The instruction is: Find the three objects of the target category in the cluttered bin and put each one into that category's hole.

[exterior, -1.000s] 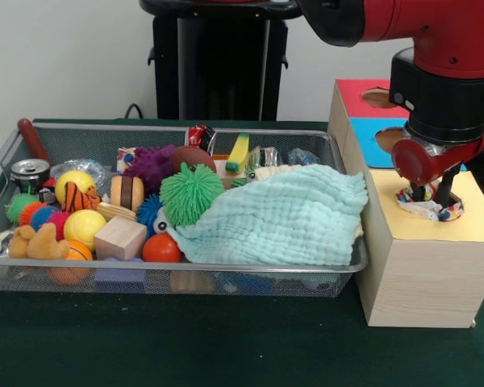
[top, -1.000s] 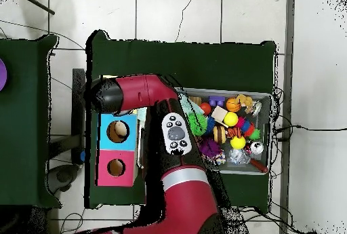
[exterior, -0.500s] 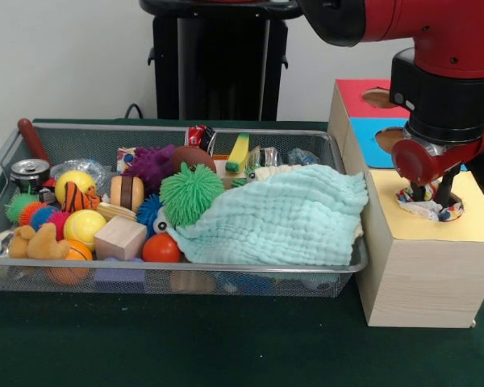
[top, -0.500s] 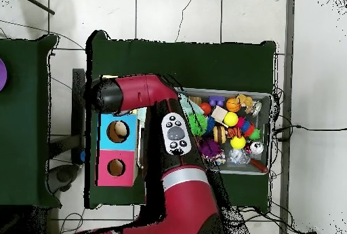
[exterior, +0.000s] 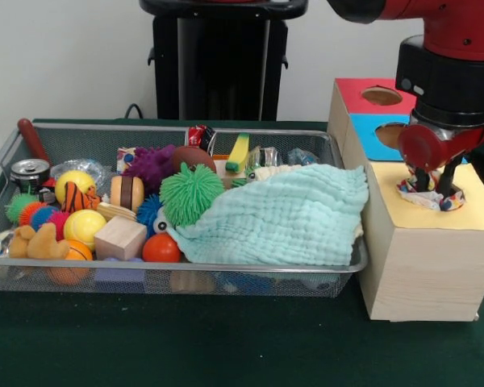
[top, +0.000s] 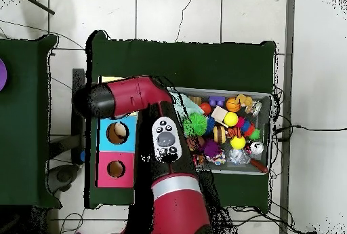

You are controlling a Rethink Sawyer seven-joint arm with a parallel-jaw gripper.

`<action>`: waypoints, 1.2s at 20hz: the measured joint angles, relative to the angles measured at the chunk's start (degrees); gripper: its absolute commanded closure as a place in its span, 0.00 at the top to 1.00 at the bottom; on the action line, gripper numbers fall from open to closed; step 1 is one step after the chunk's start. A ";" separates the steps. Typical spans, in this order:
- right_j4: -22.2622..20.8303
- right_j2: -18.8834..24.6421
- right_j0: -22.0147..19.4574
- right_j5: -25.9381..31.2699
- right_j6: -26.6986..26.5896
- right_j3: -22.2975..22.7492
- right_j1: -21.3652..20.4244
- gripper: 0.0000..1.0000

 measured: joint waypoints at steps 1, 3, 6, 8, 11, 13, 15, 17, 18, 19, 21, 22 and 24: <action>0.00 -0.11 0.08 -0.01 0.00 0.29 -0.34 1.00; -0.01 -0.31 0.21 -0.01 0.00 0.80 -0.95 1.00; -0.01 -0.60 0.45 0.00 0.00 1.47 -1.76 1.00; -0.02 -0.70 0.55 -0.01 0.00 1.53 -1.86 1.00; -0.01 -0.98 0.81 -0.05 0.00 1.49 -1.88 1.00; -0.01 -1.25 1.04 -0.05 0.00 1.42 -1.88 1.00; -0.01 -1.68 1.47 -0.04 0.00 1.27 -1.88 1.00; -0.01 -1.88 1.69 -0.04 0.00 1.19 -1.88 1.00; -0.01 -2.00 1.80 -0.04 0.00 1.15 -1.88 1.00; -0.02 -2.51 2.22 -0.02 0.00 1.00 -1.87 1.00; -0.02 -2.93 2.56 -0.03 0.00 0.88 -1.87 1.00; -0.01 -3.21 2.79 -0.04 0.00 0.80 -1.87 1.00; -0.01 -3.64 3.18 -0.04 0.00 0.69 -1.88 1.00</action>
